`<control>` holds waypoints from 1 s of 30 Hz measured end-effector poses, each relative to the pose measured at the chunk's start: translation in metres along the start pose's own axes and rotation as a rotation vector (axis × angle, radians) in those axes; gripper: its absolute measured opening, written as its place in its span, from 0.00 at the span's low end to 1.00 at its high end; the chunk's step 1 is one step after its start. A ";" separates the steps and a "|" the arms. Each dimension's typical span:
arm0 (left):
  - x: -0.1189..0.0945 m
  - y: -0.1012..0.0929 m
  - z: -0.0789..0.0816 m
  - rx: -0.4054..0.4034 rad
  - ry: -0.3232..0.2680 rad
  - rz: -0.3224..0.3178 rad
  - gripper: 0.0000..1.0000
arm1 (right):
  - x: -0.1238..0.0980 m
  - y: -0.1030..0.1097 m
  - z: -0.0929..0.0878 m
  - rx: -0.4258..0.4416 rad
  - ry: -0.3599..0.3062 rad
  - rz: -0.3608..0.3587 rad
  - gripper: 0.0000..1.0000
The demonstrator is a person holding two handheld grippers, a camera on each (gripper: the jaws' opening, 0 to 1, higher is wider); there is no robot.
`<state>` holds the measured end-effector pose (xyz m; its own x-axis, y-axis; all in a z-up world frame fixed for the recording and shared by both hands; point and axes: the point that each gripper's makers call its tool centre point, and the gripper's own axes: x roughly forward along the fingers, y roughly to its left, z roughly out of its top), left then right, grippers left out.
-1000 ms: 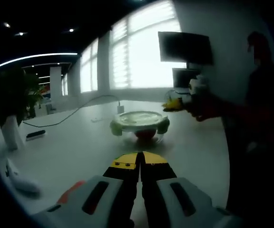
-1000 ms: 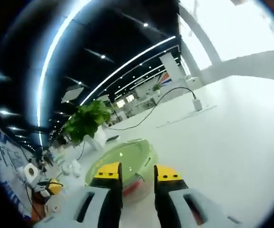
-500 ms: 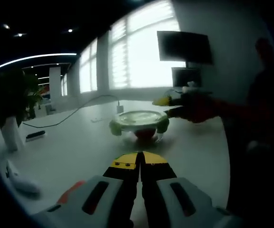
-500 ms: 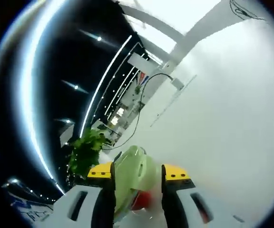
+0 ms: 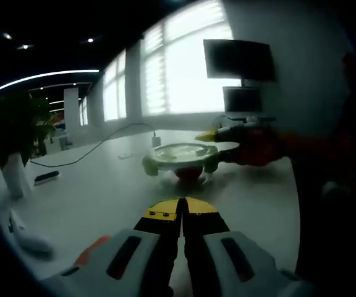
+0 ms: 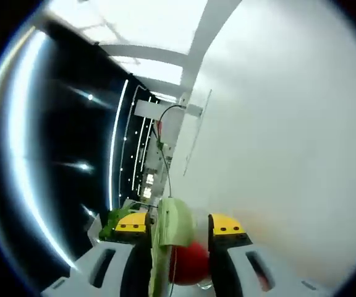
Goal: Open container latches remove lid place lid upside down on tabletop take tomato from container place on tabletop
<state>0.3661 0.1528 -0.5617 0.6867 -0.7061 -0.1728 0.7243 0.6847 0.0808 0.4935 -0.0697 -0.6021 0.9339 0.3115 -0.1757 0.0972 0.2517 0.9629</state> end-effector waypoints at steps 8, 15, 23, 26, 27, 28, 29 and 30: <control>0.000 0.000 -0.001 0.006 0.004 0.003 0.02 | 0.001 0.000 -0.004 0.134 -0.070 -0.001 0.23; 0.001 0.001 -0.001 0.008 0.005 0.006 0.02 | 0.006 0.003 0.001 0.105 -0.093 -0.021 0.17; 0.001 0.001 -0.002 0.012 0.009 0.010 0.02 | 0.006 0.005 0.005 -0.002 -0.117 -0.026 0.16; 0.001 0.001 -0.002 0.014 0.010 0.011 0.02 | 0.006 0.006 0.005 -0.064 -0.112 -0.032 0.16; 0.001 0.001 -0.002 0.014 0.011 0.011 0.02 | 0.006 0.007 0.006 -0.077 -0.110 -0.034 0.16; 0.001 0.001 -0.002 0.014 0.011 0.011 0.02 | 0.006 0.007 0.006 -0.081 -0.110 -0.036 0.16; 0.001 0.001 -0.002 0.014 0.011 0.011 0.02 | 0.006 0.006 0.006 -0.099 -0.107 -0.042 0.16; 0.001 0.001 -0.002 0.014 0.012 0.011 0.02 | 0.007 0.007 0.007 -0.110 -0.104 -0.044 0.16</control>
<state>0.3676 0.1531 -0.5640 0.6941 -0.6961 -0.1834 0.7174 0.6899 0.0968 0.5027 -0.0724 -0.5954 0.9607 0.2029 -0.1895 0.1058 0.3634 0.9256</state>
